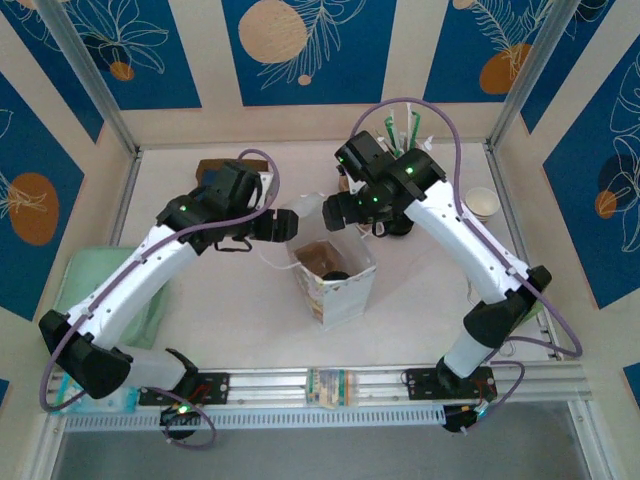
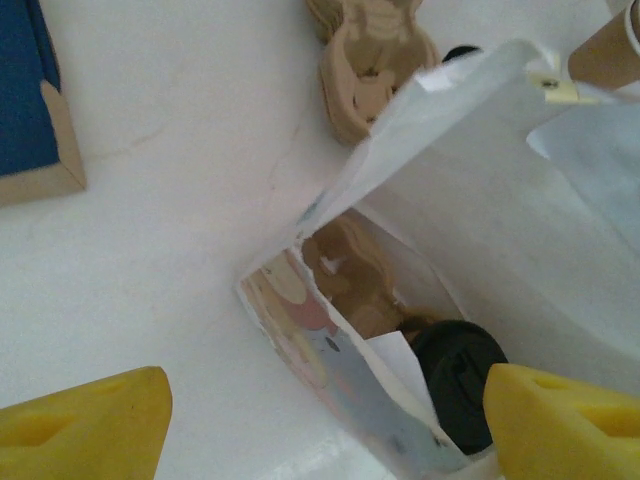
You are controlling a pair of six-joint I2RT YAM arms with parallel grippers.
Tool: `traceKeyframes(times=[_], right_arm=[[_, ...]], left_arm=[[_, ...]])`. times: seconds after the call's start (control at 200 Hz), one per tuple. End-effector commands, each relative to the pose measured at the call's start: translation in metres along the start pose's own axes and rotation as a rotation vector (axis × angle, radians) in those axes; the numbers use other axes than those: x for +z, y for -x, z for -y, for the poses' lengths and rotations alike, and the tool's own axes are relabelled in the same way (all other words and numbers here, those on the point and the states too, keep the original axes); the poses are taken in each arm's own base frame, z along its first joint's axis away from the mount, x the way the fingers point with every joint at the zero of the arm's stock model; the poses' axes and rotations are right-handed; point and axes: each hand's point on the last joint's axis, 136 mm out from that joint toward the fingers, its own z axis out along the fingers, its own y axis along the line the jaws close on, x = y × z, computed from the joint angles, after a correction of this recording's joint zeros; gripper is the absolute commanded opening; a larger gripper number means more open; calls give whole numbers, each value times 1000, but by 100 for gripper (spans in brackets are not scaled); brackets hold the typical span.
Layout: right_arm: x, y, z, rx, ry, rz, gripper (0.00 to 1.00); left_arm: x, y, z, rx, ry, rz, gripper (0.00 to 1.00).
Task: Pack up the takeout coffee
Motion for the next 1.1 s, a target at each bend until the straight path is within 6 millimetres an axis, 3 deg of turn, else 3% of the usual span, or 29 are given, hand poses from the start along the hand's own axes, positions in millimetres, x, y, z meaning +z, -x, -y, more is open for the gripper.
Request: traceKeyframes(times=[0.0, 0.095, 0.24, 0.355, 0.635, 0.76, 0.91, 1.091], right_arm=[[8, 2, -5, -18, 35, -19, 74], [12, 2, -6, -15, 37, -26, 59], [14, -1, -10, -16, 51, -32, 28], [15, -4, -13, -22, 60, -36, 15], [23, -9, -8, -19, 30, -51, 12], [22, -7, -7, -21, 24, -46, 0], [13, -3, -12, -27, 41, -7, 0], [-8, 6, -22, -66, 45, 110, 0]], left_arm=[[-1, -4, 12, -21, -64, -3, 80], [2, -3, 14, -23, -72, -1, 76], [2, 1, 16, -19, -74, 5, 67], [1, 4, 18, -13, -77, 11, 58], [2, 6, 20, -7, -81, 12, 42], [-1, 9, 22, -3, -84, 19, 31], [-7, 15, 20, 13, -65, 37, 20], [-23, 27, 21, 53, -57, 108, 15]])
